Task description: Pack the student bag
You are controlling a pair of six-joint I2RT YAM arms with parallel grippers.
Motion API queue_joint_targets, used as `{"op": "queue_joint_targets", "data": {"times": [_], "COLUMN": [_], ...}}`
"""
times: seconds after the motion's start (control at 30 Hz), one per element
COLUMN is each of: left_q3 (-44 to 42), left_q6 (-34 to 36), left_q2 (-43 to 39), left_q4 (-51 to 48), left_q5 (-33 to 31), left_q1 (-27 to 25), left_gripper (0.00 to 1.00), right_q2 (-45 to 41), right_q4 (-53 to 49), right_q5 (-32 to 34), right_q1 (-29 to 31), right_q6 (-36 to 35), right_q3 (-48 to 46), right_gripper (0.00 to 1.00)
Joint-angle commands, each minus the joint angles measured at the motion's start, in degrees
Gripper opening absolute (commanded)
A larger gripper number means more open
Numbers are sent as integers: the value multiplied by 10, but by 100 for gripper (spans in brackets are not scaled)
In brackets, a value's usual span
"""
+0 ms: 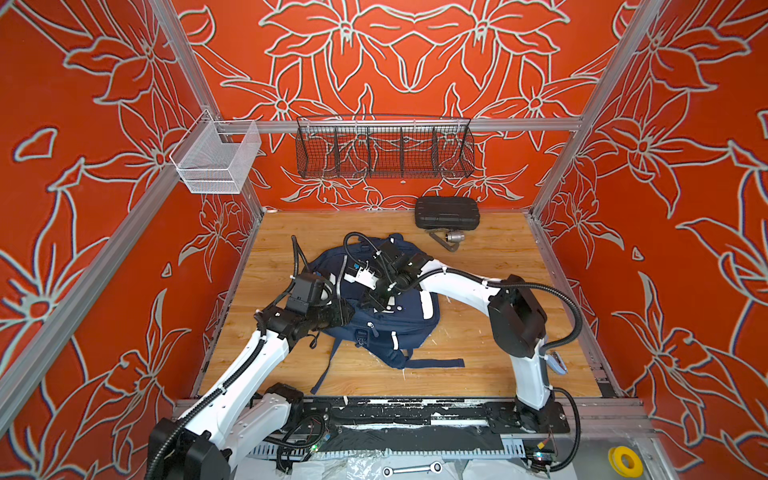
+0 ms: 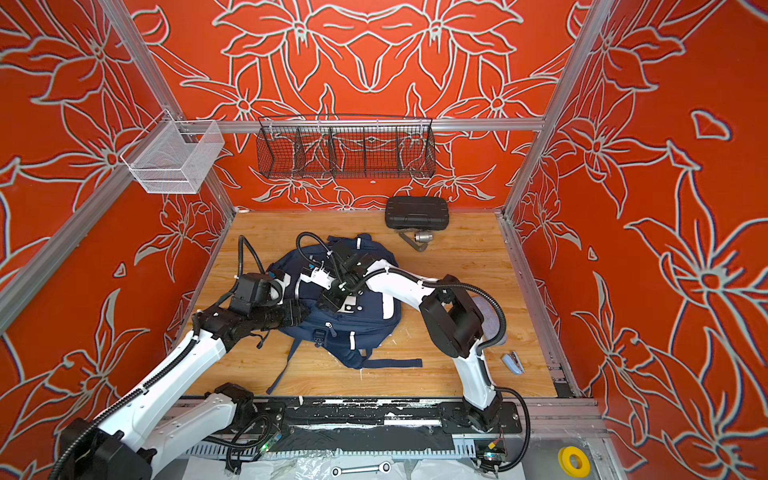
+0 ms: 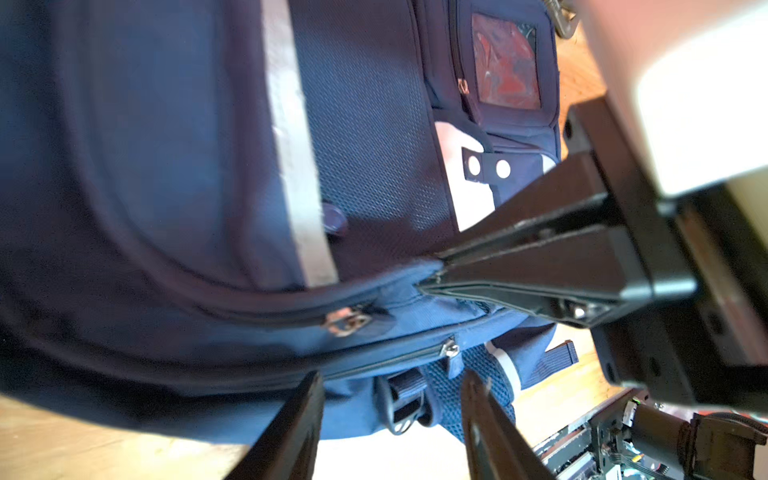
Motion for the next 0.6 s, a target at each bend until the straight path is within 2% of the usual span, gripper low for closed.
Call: {"op": "queue_joint_targets", "data": {"times": [0.0, 0.17, 0.37, 0.57], "left_q3": [-15, -27, -45, -42], "left_q6": [-35, -65, -106, -119], "left_q2": [10, 35, 56, 71], "left_q4": [12, 36, 116, 130], "left_q5": [-35, -80, -79, -92], "left_q1": [-16, -28, -38, -42], "left_gripper": [54, 52, 47, 38], "right_q2": [2, -5, -16, -17], "right_q4": [3, 5, 18, 30], "right_q5": [-58, -79, -89, -97], "right_q1": [-1, -1, -2, -1], "right_q6": [37, 46, 55, 61], "right_q3": [23, 20, 0, -9], "right_gripper": [0, 0, 0, 0]}}
